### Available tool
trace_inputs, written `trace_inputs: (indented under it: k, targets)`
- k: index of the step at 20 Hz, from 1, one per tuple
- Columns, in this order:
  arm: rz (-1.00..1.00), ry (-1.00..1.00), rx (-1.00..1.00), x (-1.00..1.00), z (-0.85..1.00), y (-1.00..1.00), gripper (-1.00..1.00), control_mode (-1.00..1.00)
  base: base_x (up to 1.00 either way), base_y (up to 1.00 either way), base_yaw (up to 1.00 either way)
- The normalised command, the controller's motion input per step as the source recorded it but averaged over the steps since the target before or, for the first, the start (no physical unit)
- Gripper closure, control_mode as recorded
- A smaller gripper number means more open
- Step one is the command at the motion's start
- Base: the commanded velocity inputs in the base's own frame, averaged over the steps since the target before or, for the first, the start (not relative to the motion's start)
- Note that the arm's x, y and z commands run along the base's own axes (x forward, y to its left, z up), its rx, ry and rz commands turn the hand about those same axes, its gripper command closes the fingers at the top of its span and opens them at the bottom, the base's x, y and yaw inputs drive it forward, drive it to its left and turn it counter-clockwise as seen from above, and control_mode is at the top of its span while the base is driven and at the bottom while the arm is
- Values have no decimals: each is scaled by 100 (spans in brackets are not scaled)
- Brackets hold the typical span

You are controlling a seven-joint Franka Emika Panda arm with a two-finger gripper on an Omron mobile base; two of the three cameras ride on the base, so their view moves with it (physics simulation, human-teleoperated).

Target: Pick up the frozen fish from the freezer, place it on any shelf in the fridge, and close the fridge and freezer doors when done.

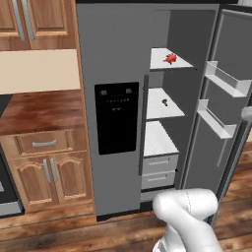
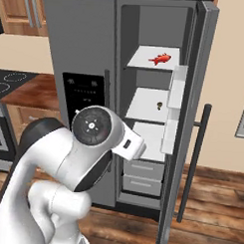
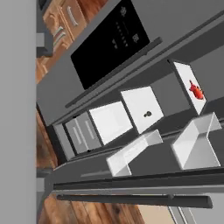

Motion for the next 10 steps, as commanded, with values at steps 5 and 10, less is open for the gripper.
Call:
trace_inputs:
  k: [5, 10]
  targets:
    - [-7, -7, 8, -26, 0, -100, -100, -100, 0, 0, 0]
    - [0, -2, 3, 46, -4, -97, -100, -100, 0, 0, 0]
